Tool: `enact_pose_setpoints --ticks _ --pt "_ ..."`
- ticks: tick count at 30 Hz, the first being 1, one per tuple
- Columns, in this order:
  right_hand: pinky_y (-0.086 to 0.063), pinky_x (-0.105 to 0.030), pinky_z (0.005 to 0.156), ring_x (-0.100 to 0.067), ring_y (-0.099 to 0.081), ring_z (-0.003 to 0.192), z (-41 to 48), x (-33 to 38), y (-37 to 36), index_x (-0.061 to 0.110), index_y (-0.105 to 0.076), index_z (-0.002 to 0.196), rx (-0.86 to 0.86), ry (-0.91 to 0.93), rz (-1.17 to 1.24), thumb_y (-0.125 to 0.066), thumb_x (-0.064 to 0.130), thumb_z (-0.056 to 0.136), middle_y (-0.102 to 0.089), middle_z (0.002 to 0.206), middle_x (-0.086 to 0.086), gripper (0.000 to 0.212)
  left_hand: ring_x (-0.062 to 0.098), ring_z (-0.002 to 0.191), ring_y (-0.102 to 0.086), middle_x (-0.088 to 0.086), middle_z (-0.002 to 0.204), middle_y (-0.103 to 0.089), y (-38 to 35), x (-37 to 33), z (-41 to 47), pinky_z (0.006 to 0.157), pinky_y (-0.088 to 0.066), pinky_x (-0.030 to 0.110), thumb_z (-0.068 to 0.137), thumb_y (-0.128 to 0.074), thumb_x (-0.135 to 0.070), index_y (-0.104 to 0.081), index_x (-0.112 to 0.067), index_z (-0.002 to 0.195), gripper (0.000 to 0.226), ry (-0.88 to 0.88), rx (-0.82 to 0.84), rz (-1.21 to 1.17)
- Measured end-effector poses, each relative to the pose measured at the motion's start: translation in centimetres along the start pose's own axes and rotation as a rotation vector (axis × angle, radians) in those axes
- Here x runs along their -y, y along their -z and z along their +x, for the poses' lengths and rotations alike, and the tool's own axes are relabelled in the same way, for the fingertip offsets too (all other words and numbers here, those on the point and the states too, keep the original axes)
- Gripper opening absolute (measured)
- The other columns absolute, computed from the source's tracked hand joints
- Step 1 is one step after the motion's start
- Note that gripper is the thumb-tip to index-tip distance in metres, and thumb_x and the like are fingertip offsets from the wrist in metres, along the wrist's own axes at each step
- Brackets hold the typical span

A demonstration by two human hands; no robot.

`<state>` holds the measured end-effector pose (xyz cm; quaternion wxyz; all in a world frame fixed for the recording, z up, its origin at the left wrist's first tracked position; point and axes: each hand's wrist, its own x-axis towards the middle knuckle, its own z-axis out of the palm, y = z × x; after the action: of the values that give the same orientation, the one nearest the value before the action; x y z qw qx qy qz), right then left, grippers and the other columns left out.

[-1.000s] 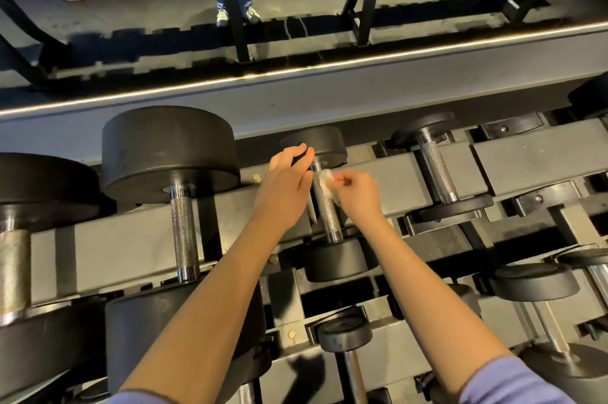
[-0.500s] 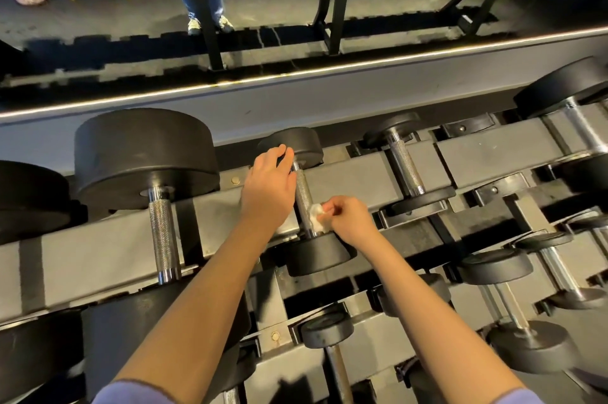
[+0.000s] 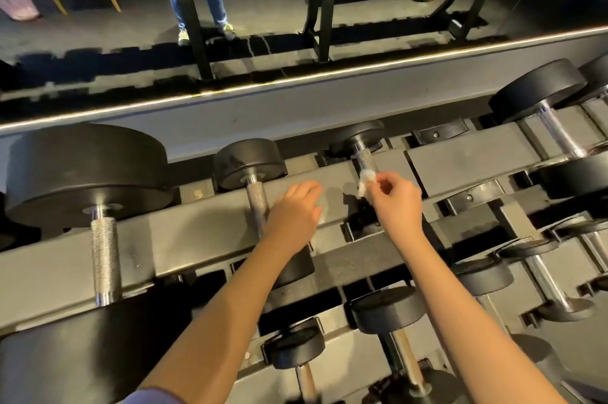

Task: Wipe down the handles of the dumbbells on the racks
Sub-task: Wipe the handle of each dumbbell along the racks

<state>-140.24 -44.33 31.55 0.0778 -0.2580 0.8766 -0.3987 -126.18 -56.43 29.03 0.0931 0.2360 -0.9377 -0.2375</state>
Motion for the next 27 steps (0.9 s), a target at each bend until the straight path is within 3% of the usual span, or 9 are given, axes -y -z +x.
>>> enact_pose_setpoints --ticks 3,8,12,16,19,22,24,27 --pt "-0.044 -0.030 0.064 -0.021 -0.060 0.076 3.1 -1.7 1.4 0.010 -0.068 0.098 -0.034 0.022 -0.130 -0.058 0.026 0.092 -0.066 0.082 -0.006 0.020 0.017 0.141 -0.025 -0.003 0.155 -0.026 -1.6 -1.3 2.7 0.115 -0.023 0.034 0.099 -0.044 -0.023 -0.027 -0.017 0.149 0.053 0.059 0.086 0.072" --pt "-0.035 -0.025 0.058 -0.020 -0.058 0.077 5.8 -3.5 1.3 0.010 -0.067 0.087 0.260 -0.013 -0.202 -0.061 0.018 0.089 -0.060 0.076 0.000 0.010 0.020 0.147 -0.003 -0.005 0.161 -0.002 -4.7 -1.8 5.0 0.118 -0.012 0.039 0.098 -0.047 -0.033 -0.010 -0.020 0.153 0.067 0.210 0.209 0.210" --pt "-0.028 -0.011 0.050 -0.004 -0.045 0.063 6.8 -3.4 0.7 0.018 -0.058 0.083 0.244 0.039 -0.200 -0.059 0.023 0.093 -0.052 0.071 0.007 0.011 0.021 0.146 -0.004 -0.004 0.161 -0.003 -5.4 -1.9 5.0 0.119 -0.012 0.038 0.096 -0.052 -0.034 -0.009 -0.019 0.153 0.073 0.230 0.215 0.293" --pt "-0.035 -0.008 0.055 -0.005 -0.044 0.062 8.7 -2.6 -0.3 0.014 -0.064 0.087 0.162 0.112 -0.127 -0.060 0.024 0.093 -0.053 0.072 0.006 0.012 0.019 0.145 -0.006 -0.004 0.160 -0.005 -5.0 -1.9 5.3 0.118 -0.014 0.037 0.094 -0.053 -0.037 -0.012 -0.020 0.153 0.074 0.235 0.229 0.305" --pt "-0.030 0.002 0.058 -0.003 -0.044 0.065 11.0 -1.7 -1.2 0.009 -0.068 0.090 0.143 0.142 -0.082 -0.061 0.019 0.091 -0.062 0.081 0.000 0.012 0.019 0.145 -0.005 -0.004 0.160 -0.004 -5.1 -1.9 5.4 0.118 -0.013 0.036 0.095 -0.052 -0.038 -0.010 -0.021 0.153 0.074 0.256 0.247 0.306" --pt "-0.029 -0.006 0.057 -0.006 -0.047 0.076 12.3 -1.6 -1.6 0.010 -0.071 0.092 0.165 0.109 -0.098 -0.061 0.019 0.090 -0.066 0.091 -0.003 0.014 0.019 0.145 -0.005 -0.004 0.160 -0.005 -5.0 -1.9 5.6 0.118 -0.013 0.036 0.095 -0.052 -0.038 -0.010 -0.021 0.153 0.074 0.265 0.258 0.303" --pt "-0.031 -0.013 0.063 -0.005 -0.049 0.075 12.0 -2.0 -1.1 0.012 -0.071 0.091 0.203 0.106 -0.094 -0.061 0.022 0.090 -0.064 0.087 0.001 0.014 0.019 0.146 -0.005 -0.004 0.160 -0.005 -4.9 -2.0 5.6 0.118 -0.013 0.037 0.094 -0.053 -0.038 -0.010 -0.022 0.153 0.074 0.269 0.262 0.303" --pt "-0.038 -0.016 0.060 -0.006 -0.055 0.068 10.5 -2.9 0.2 0.014 -0.068 0.086 0.338 0.075 -0.139 -0.063 0.026 0.089 -0.063 0.077 0.003 0.013 0.019 0.146 -0.006 -0.003 0.160 -0.008 -4.9 -2.2 5.6 0.117 -0.015 0.037 0.094 -0.054 -0.038 -0.011 -0.021 0.153 0.075 0.261 0.241 0.305"
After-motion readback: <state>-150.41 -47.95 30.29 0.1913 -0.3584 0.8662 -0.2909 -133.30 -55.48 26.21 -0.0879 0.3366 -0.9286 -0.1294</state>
